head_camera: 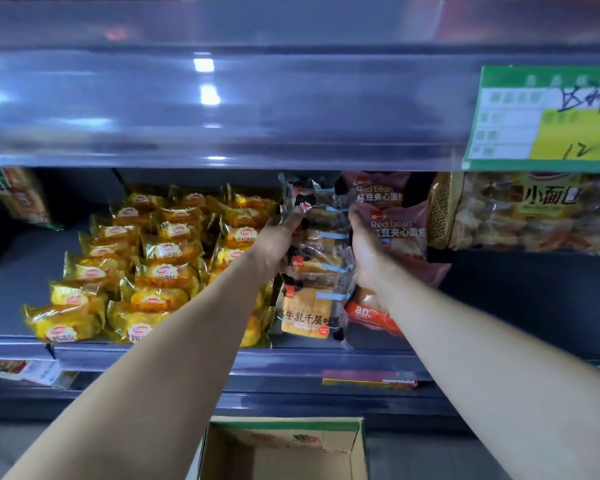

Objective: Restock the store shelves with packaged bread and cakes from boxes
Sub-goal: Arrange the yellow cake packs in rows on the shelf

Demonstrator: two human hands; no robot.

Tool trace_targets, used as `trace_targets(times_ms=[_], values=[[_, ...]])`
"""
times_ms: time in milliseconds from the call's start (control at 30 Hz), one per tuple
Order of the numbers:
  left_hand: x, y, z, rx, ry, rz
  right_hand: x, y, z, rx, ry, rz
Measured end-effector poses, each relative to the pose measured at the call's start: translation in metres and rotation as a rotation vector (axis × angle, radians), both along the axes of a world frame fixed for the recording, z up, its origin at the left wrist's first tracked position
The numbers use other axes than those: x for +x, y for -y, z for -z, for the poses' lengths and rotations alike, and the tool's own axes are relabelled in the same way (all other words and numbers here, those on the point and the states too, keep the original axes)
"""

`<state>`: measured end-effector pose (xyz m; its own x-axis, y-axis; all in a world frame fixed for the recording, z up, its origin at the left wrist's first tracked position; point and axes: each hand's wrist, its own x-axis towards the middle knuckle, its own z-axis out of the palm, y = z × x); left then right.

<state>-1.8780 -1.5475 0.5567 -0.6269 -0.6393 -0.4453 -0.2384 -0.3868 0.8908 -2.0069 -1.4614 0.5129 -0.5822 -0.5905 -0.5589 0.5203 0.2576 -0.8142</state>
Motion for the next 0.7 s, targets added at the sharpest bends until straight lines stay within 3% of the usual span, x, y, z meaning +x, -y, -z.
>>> trace_targets(times_ms=[133, 433, 700], values=[[0.000, 0.001, 0.002, 0.049, -0.047, 0.002, 0.026, -0.012, -0.048, 0.025, -0.059, -0.032], [0.005, -0.001, -0.005, 0.049, -0.022, 0.019, 0.021, -0.011, -0.047, 0.054, -0.067, -0.114], [0.025, -0.010, -0.021, 0.016, -0.103, 0.036, 0.022, -0.019, -0.052, -0.021, -0.040, -0.036]])
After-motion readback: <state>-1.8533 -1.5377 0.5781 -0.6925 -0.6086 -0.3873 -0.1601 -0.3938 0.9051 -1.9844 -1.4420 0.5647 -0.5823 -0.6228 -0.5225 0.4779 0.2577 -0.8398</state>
